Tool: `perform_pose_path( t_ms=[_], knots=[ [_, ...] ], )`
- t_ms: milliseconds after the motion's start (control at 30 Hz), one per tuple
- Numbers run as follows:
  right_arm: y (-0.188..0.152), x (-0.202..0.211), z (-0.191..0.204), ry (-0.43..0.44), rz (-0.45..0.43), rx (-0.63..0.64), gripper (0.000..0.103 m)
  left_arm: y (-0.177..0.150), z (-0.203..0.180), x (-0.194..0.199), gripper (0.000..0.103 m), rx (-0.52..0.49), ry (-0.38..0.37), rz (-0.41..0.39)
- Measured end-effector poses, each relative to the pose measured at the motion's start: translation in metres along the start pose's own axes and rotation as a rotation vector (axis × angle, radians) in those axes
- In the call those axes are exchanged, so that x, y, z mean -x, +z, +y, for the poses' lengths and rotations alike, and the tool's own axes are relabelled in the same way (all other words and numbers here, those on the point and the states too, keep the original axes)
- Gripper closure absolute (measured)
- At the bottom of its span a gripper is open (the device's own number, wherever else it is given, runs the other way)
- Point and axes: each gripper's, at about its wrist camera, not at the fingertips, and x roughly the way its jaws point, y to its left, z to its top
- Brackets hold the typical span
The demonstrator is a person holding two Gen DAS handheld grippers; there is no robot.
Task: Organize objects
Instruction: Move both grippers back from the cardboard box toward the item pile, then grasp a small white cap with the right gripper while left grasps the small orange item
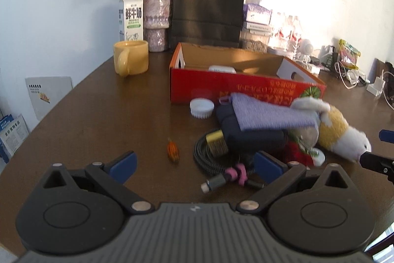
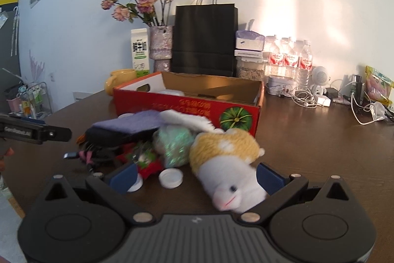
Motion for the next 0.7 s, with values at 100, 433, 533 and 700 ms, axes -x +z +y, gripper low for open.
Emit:
perform_pose_path(
  t_ms=[100,433,533,700],
  knots=[
    [-0.005,0.006,0.008,0.015,-0.014,0.016,0.000,-0.005,0.000,0.000,0.000,0.000,0.002,0.014],
    [-0.013,-0.019,0.041,0.133,0.055,0.069,0.037,-0.011,0.004,0.005,0.000,0.013,-0.003,0.015],
    [-0.014,-0.033,0.051,0.170,0.084,0.080,0.046,-0.012,0.008,0.005,0.000,0.020,0.002,0.018],
    [-0.011,-0.052,0.060,0.174,0.112,0.078,0.062,-0.013,0.016,0.005,0.000,0.032,0.009,0.020]
  ],
)
